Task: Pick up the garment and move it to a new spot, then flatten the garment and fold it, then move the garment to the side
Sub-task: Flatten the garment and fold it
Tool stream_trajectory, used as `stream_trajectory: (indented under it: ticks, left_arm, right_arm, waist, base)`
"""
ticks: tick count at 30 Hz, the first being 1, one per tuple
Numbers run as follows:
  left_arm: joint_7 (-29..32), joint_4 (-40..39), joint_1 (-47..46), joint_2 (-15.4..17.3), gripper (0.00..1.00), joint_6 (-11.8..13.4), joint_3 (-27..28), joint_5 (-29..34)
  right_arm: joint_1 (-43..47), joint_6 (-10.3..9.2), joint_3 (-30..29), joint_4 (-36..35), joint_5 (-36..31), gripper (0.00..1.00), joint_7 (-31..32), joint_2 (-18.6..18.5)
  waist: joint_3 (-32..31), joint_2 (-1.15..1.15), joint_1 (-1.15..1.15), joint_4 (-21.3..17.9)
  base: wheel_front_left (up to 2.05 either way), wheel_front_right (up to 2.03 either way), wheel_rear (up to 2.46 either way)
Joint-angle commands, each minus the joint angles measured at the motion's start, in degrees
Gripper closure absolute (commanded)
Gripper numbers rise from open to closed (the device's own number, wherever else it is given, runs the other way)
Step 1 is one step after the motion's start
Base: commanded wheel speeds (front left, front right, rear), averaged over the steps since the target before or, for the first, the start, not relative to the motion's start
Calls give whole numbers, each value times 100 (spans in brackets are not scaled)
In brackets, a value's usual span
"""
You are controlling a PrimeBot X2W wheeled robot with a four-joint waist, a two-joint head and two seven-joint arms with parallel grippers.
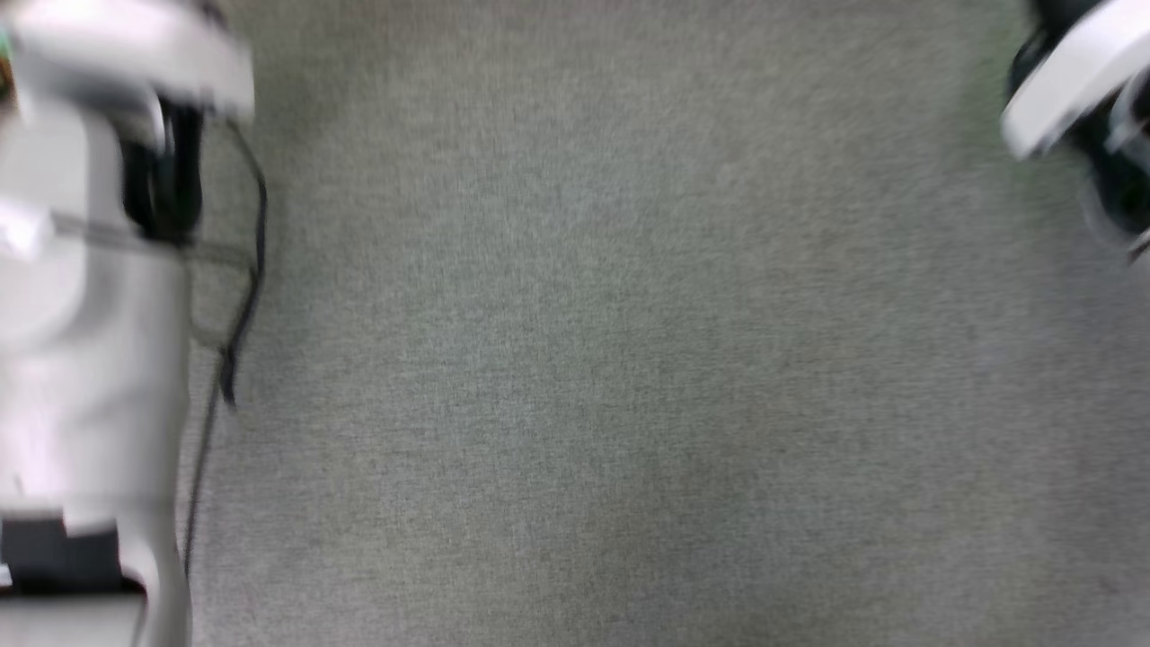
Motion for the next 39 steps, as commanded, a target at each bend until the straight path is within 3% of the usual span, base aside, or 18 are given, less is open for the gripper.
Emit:
stream_trajectory:
  ticks: [1, 11, 23, 33, 39]
  left_arm:
    - [-57, -86, 403, 58, 100, -11, 85, -49]
    - [-94, -1491, 3242, -204, 100, 193, 653, -351]
    - [345, -2776, 5841, -414, 100, 548, 1045, -713]
    - [1109, -3898, 7229, -485, 100, 942, 1213, -966]
    - [1637, -4688, 7554, -401, 100, 1157, 1230, -1001]
  right_arm:
    - [294, -6, 77, -8, 110, 100, -93, 59]
    - [2001, -7, 477, -350, 711, 100, -621, -146]
    - [3882, -9, 187, -1131, 843, 100, -799, -480]
    - [5401, -16, -650, -1787, 608, 100, -701, -729]
    - [6054, -17, -1452, -2459, 166, 100, -179, -669]
  waist:
    - [-488, 0, 0, -120]
    - [-1374, 0, 0, -155]
    - [-2282, 0, 0, -167]
    - [-2696, 0, 0, -38]
    - [-2659, 0, 0, -8]
  base:
    - [0, 0, 0]
    - [0, 0, 0]
    - [0, 0, 0]
    - [0, 0, 0]
    - [0, 0, 0]
